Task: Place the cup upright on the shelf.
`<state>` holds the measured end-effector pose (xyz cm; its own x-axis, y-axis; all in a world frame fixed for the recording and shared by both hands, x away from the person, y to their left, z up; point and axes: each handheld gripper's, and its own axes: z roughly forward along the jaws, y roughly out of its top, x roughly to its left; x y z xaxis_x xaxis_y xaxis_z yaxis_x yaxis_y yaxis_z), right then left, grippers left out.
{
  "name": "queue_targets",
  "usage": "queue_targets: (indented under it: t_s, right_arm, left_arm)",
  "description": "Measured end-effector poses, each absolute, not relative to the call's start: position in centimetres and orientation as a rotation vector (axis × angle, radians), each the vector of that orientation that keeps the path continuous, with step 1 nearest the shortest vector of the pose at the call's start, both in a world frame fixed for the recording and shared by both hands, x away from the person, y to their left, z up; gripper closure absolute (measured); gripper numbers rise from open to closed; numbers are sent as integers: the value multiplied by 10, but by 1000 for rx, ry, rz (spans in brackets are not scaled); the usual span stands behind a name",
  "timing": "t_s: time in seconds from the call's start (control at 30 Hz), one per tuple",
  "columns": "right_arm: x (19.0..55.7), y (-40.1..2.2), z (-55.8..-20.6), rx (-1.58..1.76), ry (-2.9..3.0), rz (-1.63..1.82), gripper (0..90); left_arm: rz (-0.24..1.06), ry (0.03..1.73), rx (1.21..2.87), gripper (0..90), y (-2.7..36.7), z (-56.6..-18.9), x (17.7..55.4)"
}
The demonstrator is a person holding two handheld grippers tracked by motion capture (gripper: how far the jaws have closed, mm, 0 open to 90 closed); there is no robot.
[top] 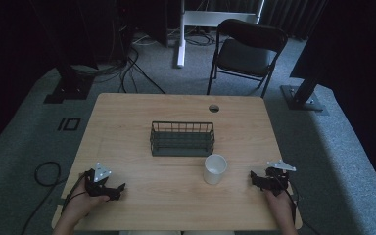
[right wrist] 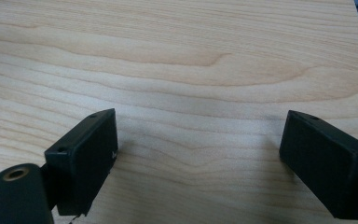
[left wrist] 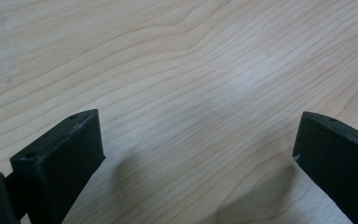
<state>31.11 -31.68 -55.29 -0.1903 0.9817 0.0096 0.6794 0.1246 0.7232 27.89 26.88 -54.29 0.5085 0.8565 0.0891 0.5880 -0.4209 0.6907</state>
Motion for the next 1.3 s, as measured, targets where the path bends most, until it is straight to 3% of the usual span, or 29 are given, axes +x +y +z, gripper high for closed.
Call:
queue_targets:
  t_s: [1.3]
  right_arm:
    - [311, -317, -553, 1600, 1930, 836, 108]
  left_arm:
    - [497, 912, 2233, 24, 195, -529, 293]
